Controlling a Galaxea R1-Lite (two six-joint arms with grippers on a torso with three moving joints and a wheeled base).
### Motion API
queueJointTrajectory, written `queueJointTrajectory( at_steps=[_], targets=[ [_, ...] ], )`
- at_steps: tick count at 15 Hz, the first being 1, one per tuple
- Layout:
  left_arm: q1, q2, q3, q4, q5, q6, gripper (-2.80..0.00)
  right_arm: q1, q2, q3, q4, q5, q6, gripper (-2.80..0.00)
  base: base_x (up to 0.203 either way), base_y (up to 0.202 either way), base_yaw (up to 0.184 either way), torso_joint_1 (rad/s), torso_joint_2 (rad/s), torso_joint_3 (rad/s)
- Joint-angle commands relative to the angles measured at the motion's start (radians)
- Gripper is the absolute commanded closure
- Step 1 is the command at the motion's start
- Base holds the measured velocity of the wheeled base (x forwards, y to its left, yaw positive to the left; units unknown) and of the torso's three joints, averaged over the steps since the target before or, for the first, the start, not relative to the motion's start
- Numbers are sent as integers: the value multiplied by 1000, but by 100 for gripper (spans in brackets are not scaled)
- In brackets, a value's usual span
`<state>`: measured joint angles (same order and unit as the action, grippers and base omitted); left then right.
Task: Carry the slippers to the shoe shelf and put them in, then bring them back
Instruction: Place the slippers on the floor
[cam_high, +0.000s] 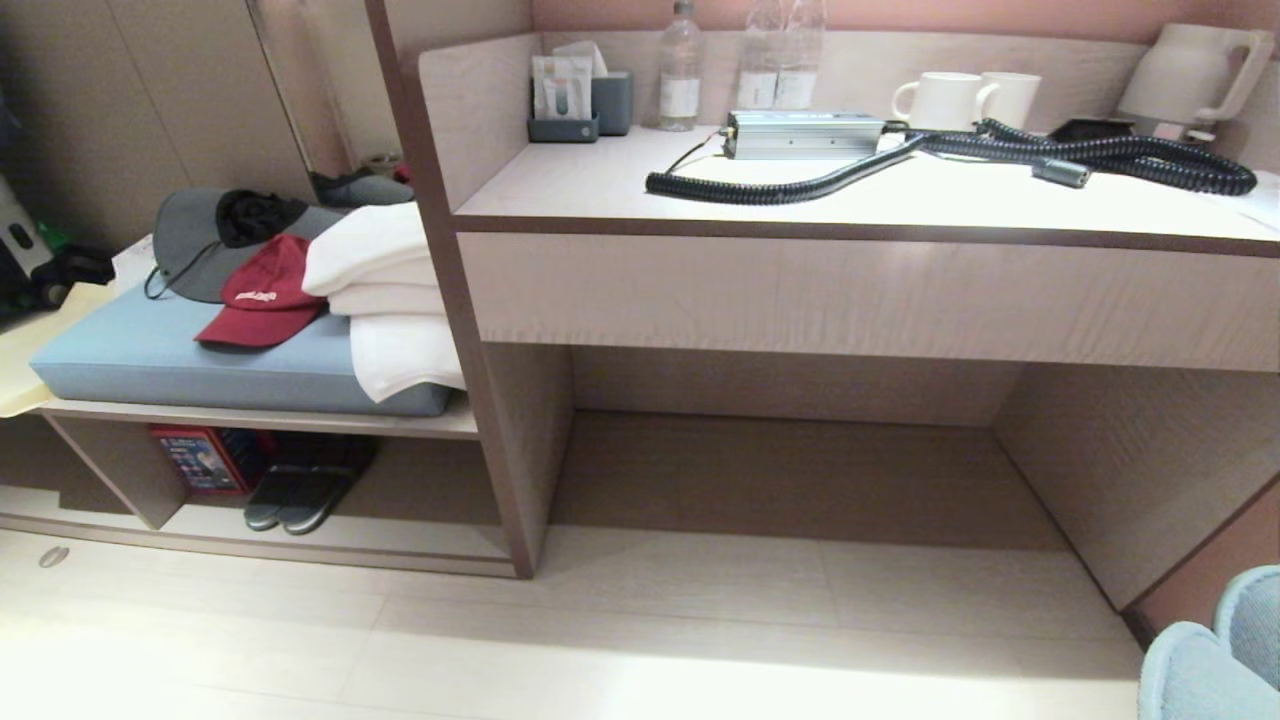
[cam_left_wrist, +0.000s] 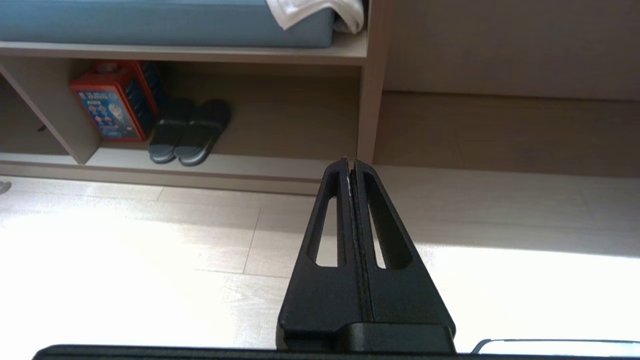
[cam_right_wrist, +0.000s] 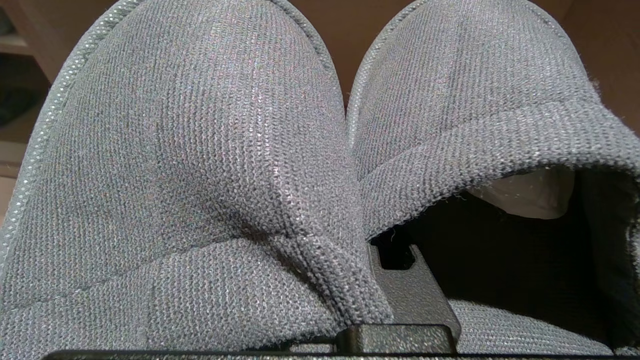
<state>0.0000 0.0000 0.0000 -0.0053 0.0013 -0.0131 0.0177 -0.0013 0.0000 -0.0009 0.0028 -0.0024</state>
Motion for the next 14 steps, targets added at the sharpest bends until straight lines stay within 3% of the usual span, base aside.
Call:
queueJointTrajectory(
  at_steps=[1,14],
  targets=[
    [0,0,0,-1,0,-1,0,-1,1,2,-1,0,-1,0,0,0,0,7,-1,-197],
    [1,0,0,-1,0,-1,0,-1,1,2,-1,0,-1,0,0,0,0,3,3,-197]
  ],
)
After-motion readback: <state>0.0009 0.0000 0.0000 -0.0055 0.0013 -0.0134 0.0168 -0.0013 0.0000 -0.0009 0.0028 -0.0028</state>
